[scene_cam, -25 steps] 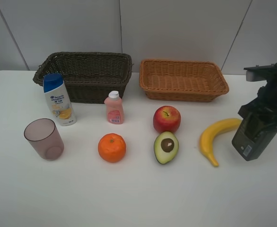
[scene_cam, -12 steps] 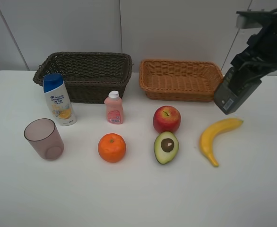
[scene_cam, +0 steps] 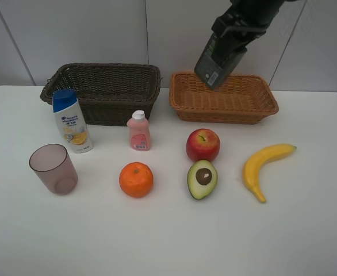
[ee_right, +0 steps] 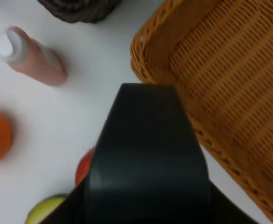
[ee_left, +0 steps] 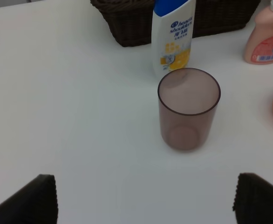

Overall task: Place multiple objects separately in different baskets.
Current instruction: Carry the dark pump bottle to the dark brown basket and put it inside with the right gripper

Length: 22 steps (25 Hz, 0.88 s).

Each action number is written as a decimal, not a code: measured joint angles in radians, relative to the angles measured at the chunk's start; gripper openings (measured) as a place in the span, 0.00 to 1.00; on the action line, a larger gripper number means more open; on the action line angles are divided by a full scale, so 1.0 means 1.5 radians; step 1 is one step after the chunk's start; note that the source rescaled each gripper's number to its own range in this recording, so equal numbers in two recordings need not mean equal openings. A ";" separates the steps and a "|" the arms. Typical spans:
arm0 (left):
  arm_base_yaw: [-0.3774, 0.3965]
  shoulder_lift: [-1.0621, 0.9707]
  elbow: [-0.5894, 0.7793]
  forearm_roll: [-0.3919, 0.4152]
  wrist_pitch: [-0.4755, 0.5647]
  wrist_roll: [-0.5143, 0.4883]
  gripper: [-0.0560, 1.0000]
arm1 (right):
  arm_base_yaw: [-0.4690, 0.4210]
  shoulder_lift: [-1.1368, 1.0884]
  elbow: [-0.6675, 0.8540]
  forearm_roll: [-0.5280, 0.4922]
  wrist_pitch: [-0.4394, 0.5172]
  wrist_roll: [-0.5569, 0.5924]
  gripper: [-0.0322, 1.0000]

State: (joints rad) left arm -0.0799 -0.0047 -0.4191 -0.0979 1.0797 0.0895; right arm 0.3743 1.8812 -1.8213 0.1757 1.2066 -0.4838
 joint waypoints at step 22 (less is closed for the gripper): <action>0.000 0.000 0.000 0.000 0.000 0.000 1.00 | 0.080 0.312 -0.355 0.136 -0.135 -0.001 0.11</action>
State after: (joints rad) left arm -0.0799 -0.0047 -0.4191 -0.0979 1.0797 0.0895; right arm 0.4943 2.3494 -2.3543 0.3795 1.0048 -0.4847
